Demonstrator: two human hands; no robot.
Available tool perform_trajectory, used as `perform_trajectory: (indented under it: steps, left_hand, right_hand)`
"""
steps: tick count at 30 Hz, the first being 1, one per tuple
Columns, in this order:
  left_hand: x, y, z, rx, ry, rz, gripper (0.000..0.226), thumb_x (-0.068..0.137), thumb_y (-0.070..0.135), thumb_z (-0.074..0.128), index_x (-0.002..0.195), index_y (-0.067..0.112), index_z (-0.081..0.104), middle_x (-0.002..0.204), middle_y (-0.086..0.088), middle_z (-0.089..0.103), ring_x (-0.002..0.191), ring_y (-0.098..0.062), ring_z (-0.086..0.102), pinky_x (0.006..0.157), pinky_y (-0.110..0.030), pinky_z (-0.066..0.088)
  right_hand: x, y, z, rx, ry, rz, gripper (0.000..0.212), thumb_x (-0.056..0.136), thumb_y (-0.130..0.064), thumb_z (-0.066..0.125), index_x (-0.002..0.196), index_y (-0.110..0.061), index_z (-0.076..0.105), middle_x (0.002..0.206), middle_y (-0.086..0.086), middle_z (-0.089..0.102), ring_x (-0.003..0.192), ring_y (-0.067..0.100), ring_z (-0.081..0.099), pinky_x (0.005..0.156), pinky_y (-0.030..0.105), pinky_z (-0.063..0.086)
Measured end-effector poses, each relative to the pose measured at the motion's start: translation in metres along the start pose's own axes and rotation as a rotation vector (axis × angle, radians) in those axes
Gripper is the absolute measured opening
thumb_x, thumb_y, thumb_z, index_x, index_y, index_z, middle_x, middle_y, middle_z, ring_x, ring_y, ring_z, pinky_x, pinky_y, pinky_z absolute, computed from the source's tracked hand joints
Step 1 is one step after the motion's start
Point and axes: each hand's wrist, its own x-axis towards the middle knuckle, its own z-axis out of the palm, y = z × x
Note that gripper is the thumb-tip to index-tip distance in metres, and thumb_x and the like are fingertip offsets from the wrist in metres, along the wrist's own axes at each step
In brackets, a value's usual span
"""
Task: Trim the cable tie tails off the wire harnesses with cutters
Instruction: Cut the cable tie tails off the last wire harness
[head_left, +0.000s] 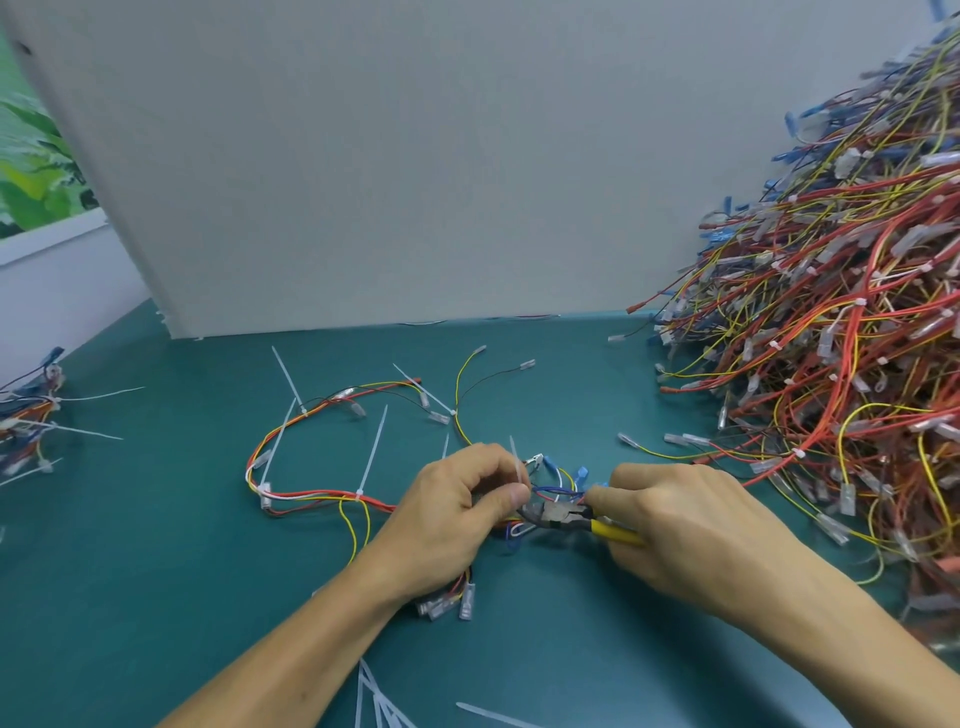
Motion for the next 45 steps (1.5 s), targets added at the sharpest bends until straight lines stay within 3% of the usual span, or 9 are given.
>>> perform_trajectory:
  steps: [6,9,13,17,23,29,35,40,45]
  left_hand:
    - [0.003,0.004,-0.012,-0.211,0.212,-0.090,0.013,0.087,0.007,0.065,0.076,0.012,0.063,0.079,-0.005,0.070,0.081,-0.015,0.065,0.082,-0.026,0.049]
    - [0.008,0.012,-0.024,-0.470,0.352,-0.129,0.015,0.082,-0.009,0.064,0.076,0.005,0.062,0.074,-0.010,0.070,0.069,-0.023,0.070,0.070,-0.025,0.055]
    - [0.008,0.023,-0.043,-0.614,0.330,-0.158,0.025,0.081,-0.012,0.061,0.092,0.009,0.058,0.068,-0.010,0.066,0.060,-0.023,0.065,0.068,-0.033,0.060]
    - [0.012,0.037,-0.059,-0.748,0.307,-0.234,0.022,0.090,-0.010,0.043,0.084,0.006,0.057,0.066,-0.008,0.058,0.062,-0.023,0.065,0.066,-0.040,0.059]
    - [0.013,0.050,-0.093,-0.860,0.484,-0.280,0.027,0.083,0.000,0.031,0.070,0.011,0.052,0.052,0.001,0.033,0.042,-0.014,0.031,0.042,-0.022,0.031]
    - [0.011,0.053,-0.105,-0.697,0.555,-0.252,0.022,0.090,0.015,0.048,0.068,0.012,0.052,0.044,0.006,0.021,0.036,-0.009,0.018,0.038,-0.017,0.020]
    - [0.013,0.054,-0.085,-0.546,0.521,-0.219,0.028,0.096,0.022,0.051,0.069,0.012,0.051,0.043,0.008,0.023,0.036,-0.010,0.020,0.040,-0.019,0.023]
    - [0.007,0.045,-0.069,-0.048,0.188,-0.090,0.020,0.085,0.009,0.066,0.068,0.018,0.069,0.041,0.011,0.040,0.039,-0.005,0.031,0.043,-0.016,0.030]
    - [-0.003,0.032,-0.047,0.613,-0.187,0.234,0.033,0.080,0.001,0.066,0.103,0.023,0.076,0.068,0.009,0.052,0.067,-0.002,0.044,0.062,-0.001,0.029]
  right_hand:
    - [0.000,0.002,0.001,-0.004,-0.013,0.026,0.031,0.093,-0.053,0.040,0.112,-0.029,0.050,0.104,-0.007,0.050,0.096,0.025,0.056,0.063,0.031,0.033]
    - [0.001,0.008,0.000,0.028,-0.040,0.039,0.040,0.089,-0.061,0.047,0.118,-0.033,0.048,0.109,-0.012,0.049,0.104,0.017,0.054,0.065,0.030,0.033]
    - [-0.003,0.017,-0.013,0.126,-0.045,0.059,0.040,0.087,-0.063,0.050,0.113,-0.033,0.052,0.103,-0.014,0.047,0.103,0.013,0.054,0.076,0.031,0.043]
    - [0.002,0.001,-0.030,0.313,0.115,0.070,0.021,0.088,-0.048,0.055,0.099,-0.030,0.056,0.085,-0.014,0.046,0.083,0.012,0.050,0.073,0.030,0.041]
    - [0.030,-0.059,-0.028,0.620,-0.024,0.212,0.014,0.086,-0.034,0.057,0.085,-0.022,0.049,0.078,-0.005,0.058,0.077,0.019,0.054,0.065,0.033,0.044]
    - [0.041,-0.111,-0.004,0.548,-0.043,0.337,0.044,0.075,-0.055,0.065,0.084,-0.023,0.035,0.080,-0.001,0.052,0.081,0.031,0.050,0.061,0.037,0.034]
    - [0.044,-0.107,0.007,0.548,0.030,0.384,0.022,0.082,-0.026,0.053,0.085,-0.024,0.031,0.074,0.000,0.045,0.079,0.032,0.043,0.058,0.037,0.029]
    - [0.049,-0.067,-0.002,0.822,0.002,0.535,0.020,0.069,-0.023,0.063,0.082,-0.020,0.048,0.076,-0.002,0.068,0.078,0.021,0.062,0.062,0.030,0.048]
    - [0.045,-0.039,-0.003,1.097,-0.053,0.540,0.022,0.066,-0.014,0.071,0.084,-0.013,0.057,0.064,0.004,0.071,0.062,0.026,0.067,0.066,0.040,0.055]
